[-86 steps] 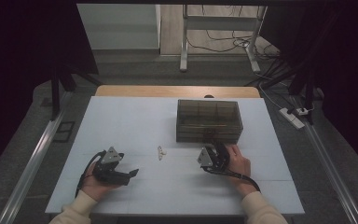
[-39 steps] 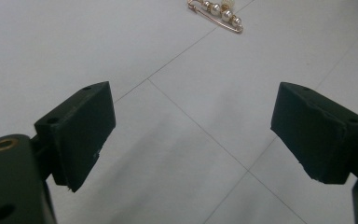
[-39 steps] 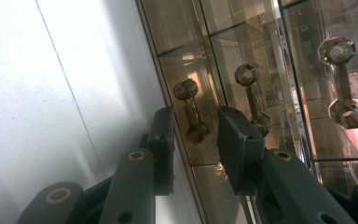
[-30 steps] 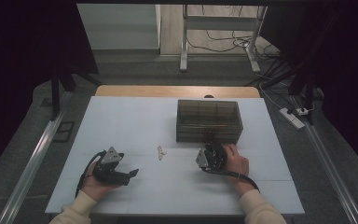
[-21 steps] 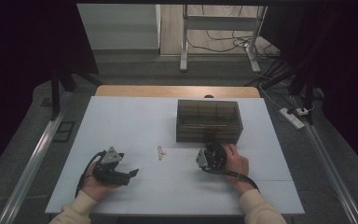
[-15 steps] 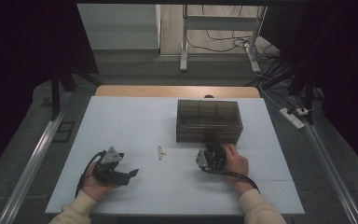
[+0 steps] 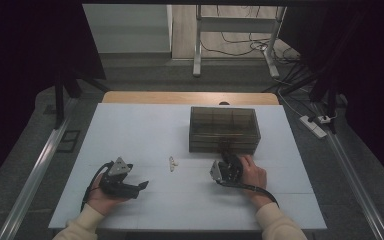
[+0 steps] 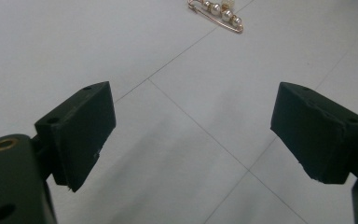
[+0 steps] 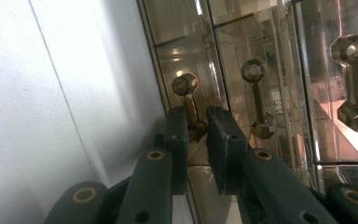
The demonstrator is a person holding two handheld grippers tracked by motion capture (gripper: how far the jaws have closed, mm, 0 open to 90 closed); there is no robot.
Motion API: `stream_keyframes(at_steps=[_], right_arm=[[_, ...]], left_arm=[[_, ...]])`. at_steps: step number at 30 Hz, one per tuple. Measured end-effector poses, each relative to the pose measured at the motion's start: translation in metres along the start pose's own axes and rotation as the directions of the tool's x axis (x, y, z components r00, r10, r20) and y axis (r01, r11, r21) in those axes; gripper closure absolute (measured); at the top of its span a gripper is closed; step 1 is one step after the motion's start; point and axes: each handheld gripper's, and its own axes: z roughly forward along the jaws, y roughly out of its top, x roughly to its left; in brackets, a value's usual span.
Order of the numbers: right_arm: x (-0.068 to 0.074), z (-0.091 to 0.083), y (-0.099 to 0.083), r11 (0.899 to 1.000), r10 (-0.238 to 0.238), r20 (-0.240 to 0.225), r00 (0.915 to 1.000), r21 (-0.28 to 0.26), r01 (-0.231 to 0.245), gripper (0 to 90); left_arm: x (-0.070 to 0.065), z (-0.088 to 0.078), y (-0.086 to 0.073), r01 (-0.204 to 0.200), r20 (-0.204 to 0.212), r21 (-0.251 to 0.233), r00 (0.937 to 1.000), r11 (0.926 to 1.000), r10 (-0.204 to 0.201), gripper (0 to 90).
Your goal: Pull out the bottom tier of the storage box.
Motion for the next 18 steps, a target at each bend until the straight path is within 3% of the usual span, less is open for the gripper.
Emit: stream_keyframes(at_steps=[18], right_arm=[[0.0018,-0.0023,-0.0012,1.000,0.001,0.015,0.9999,-0.004,-0.001,79.0]], left_arm=[[0.0004,-0.0003,-0.0001,0.001,0.001,-0.002,1.0000,1.0000,-0.001,13.0]])
